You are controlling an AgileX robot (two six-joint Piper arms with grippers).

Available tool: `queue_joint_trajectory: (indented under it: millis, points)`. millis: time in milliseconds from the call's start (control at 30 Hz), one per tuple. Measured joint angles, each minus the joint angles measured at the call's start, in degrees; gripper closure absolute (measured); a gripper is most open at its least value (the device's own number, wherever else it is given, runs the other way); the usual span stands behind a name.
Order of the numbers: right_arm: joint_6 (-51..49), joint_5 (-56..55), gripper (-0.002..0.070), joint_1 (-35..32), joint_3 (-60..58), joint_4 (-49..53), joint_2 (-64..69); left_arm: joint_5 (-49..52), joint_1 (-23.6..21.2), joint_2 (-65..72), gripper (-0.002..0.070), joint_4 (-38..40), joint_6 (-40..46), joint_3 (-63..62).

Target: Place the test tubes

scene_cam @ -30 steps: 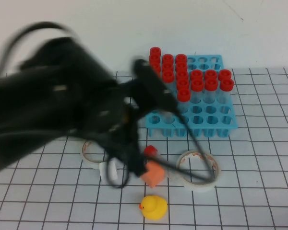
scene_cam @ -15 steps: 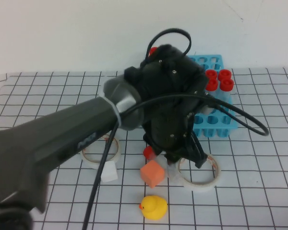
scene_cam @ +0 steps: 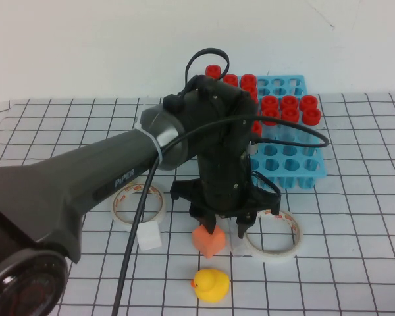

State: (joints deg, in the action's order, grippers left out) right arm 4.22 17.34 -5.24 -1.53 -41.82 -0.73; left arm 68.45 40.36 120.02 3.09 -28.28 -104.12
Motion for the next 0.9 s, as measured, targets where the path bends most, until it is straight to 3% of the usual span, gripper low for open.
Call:
queue_joint_trajectory:
  millis: [433, 900]
  points:
    - [0.2, 0.0, 0.0678, 0.0, 0.0, 0.0, 0.0, -0.6, 0.0, 0.6, 0.0298, -5.2, -3.8, -4.1]
    - [0.4, 0.0, 0.0678, 0.0, 0.0, 0.0, 0.0, -1.7, 0.0, 0.9, 0.0298, 0.5, -4.2, -5.5]
